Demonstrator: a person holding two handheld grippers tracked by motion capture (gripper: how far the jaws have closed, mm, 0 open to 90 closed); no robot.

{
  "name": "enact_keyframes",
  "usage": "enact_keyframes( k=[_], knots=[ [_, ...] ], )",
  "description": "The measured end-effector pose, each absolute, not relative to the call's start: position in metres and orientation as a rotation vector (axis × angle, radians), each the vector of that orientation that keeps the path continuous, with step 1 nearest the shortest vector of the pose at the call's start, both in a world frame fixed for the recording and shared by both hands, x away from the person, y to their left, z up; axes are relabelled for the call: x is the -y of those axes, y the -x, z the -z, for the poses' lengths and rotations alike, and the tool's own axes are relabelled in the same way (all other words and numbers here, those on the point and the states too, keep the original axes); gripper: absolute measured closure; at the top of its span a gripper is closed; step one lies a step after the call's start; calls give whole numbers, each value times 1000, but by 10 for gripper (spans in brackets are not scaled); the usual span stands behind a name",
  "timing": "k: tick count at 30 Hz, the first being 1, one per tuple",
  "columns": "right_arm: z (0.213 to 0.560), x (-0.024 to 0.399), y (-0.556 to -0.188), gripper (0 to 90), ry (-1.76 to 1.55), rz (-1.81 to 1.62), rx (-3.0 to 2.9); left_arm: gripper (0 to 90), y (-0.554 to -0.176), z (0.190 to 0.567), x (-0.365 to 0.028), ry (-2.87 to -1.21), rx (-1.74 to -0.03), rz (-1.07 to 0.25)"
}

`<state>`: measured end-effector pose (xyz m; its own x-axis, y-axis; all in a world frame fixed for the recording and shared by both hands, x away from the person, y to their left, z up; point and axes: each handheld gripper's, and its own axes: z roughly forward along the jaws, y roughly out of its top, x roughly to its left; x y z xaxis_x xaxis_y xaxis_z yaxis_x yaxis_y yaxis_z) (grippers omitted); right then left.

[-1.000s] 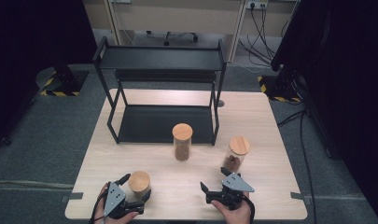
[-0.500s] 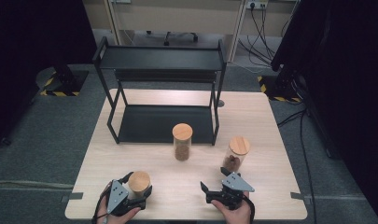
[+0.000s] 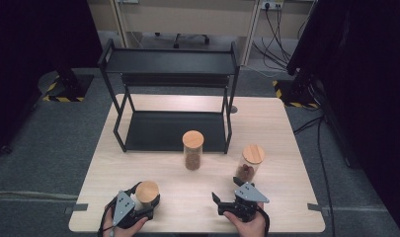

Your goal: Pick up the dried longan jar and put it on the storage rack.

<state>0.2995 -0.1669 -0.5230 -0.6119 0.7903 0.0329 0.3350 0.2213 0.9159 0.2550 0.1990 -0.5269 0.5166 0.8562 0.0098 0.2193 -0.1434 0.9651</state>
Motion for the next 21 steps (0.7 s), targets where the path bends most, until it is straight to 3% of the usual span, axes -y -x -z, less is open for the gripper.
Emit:
enact_keyframes(
  k=[21],
  knots=[
    [523,167,-300,47,-1041,-1373,-2055,243,-267,506,-202,-1614,-970,-773]
  ],
)
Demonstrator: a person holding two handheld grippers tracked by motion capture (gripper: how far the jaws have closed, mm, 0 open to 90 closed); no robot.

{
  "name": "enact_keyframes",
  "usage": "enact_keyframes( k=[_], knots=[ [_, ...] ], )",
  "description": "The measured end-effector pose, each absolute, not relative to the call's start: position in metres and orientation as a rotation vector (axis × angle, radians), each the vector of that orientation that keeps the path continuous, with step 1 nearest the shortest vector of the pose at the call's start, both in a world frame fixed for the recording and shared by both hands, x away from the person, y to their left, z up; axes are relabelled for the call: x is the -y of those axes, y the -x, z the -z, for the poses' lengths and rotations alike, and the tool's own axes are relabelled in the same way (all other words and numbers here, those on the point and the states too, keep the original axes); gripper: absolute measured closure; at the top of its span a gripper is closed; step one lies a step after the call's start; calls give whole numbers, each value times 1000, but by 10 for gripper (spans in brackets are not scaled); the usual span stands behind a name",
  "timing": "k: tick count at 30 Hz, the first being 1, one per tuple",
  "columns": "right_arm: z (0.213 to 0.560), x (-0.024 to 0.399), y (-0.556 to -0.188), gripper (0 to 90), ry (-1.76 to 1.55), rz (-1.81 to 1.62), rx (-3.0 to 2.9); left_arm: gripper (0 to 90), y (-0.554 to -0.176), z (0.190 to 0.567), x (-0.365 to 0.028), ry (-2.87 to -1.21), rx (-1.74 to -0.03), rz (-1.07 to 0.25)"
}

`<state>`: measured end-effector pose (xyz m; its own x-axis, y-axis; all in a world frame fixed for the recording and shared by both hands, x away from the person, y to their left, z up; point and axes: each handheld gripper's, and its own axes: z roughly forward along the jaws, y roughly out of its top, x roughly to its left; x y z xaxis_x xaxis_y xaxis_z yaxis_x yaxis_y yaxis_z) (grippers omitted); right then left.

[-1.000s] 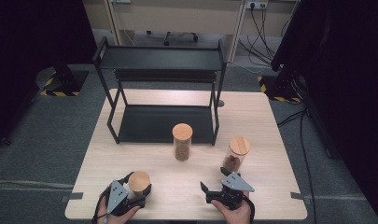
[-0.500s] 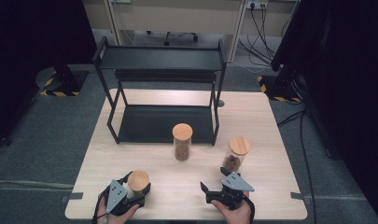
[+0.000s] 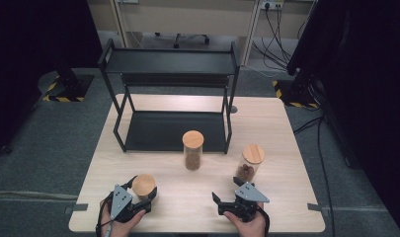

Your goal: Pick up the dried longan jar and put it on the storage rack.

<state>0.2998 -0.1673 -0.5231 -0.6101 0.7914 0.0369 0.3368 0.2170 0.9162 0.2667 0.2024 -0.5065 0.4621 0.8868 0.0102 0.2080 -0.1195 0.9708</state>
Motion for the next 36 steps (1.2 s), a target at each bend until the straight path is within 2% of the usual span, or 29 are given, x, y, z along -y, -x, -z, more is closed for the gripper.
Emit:
enact_keyframes(
  k=[36],
  knots=[
    [523,168,-301,48,-1057,-1379,-2054,245,-303,482,-199,-1556,-995,-836]
  ],
)
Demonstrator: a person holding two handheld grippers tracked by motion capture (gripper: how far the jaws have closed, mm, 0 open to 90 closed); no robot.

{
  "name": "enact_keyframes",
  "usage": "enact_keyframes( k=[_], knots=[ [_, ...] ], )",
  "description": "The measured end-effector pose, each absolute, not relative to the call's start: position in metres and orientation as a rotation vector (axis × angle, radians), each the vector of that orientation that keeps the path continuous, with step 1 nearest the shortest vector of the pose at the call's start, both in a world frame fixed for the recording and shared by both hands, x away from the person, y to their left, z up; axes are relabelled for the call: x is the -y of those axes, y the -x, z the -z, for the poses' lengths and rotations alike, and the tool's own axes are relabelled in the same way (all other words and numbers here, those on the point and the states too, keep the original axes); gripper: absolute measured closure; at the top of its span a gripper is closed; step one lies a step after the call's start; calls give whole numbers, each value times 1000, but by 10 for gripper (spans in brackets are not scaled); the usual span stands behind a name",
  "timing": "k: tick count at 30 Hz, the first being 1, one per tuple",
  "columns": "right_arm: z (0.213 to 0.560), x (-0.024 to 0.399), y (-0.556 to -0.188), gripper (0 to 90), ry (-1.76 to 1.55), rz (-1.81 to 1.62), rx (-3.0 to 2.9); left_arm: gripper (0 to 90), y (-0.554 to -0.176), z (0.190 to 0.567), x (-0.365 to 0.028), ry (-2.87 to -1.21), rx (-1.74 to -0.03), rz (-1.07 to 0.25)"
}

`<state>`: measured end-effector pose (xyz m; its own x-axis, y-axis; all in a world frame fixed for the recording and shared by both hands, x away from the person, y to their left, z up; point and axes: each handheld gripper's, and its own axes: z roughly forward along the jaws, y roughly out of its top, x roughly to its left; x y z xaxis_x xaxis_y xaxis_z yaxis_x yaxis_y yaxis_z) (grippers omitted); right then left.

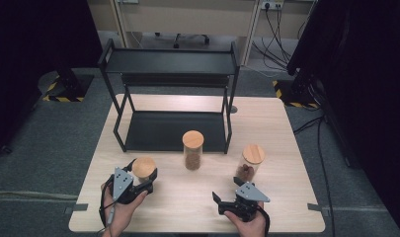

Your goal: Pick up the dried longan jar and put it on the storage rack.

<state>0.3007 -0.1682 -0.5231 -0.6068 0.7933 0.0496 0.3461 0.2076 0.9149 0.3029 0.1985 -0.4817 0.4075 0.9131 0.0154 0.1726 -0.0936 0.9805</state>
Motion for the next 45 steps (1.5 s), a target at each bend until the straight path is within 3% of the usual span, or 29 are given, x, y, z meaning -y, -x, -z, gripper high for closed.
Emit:
enact_keyframes(
  k=[45],
  knots=[
    [523,168,-301,49,-1061,-1377,-2057,246,-347,464,-190,-1530,-1031,-892]
  ],
)
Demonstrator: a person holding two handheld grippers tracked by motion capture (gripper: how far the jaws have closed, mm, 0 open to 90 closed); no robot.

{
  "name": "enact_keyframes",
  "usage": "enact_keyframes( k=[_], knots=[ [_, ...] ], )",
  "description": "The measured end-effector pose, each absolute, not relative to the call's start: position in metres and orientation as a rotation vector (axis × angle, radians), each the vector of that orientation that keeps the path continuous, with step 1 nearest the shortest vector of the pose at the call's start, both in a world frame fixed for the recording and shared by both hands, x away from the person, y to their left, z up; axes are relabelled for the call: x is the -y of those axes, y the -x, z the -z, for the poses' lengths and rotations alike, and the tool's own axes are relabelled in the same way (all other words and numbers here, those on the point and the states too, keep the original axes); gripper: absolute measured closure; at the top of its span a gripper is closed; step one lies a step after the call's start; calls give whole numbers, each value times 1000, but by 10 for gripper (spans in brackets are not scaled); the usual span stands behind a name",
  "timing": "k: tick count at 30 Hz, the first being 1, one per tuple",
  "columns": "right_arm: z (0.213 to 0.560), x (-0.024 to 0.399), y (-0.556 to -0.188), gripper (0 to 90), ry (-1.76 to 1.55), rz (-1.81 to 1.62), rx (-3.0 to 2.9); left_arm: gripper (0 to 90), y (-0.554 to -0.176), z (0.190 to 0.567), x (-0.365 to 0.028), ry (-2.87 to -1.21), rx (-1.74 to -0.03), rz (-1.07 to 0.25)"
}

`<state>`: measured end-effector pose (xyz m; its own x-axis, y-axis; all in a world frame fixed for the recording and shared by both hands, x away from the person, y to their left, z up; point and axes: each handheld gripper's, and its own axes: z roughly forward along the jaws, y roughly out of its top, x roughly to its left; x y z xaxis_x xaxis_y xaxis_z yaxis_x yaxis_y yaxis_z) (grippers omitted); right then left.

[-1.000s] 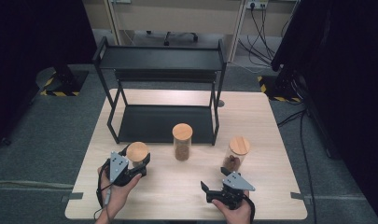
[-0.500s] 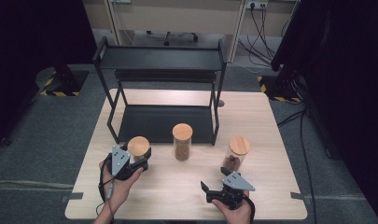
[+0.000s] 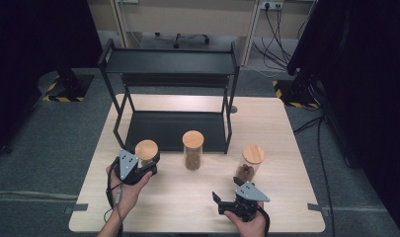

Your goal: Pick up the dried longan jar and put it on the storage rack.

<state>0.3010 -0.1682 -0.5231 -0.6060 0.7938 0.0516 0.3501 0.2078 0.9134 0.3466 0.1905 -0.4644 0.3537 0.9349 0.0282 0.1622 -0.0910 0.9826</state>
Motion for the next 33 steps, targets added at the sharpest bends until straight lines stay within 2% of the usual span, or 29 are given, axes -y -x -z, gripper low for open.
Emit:
enact_keyframes(
  k=[33],
  knots=[
    [523,168,-301,50,-1062,-1377,-2058,247,-370,463,-191,-1510,-1076,-912]
  ],
)
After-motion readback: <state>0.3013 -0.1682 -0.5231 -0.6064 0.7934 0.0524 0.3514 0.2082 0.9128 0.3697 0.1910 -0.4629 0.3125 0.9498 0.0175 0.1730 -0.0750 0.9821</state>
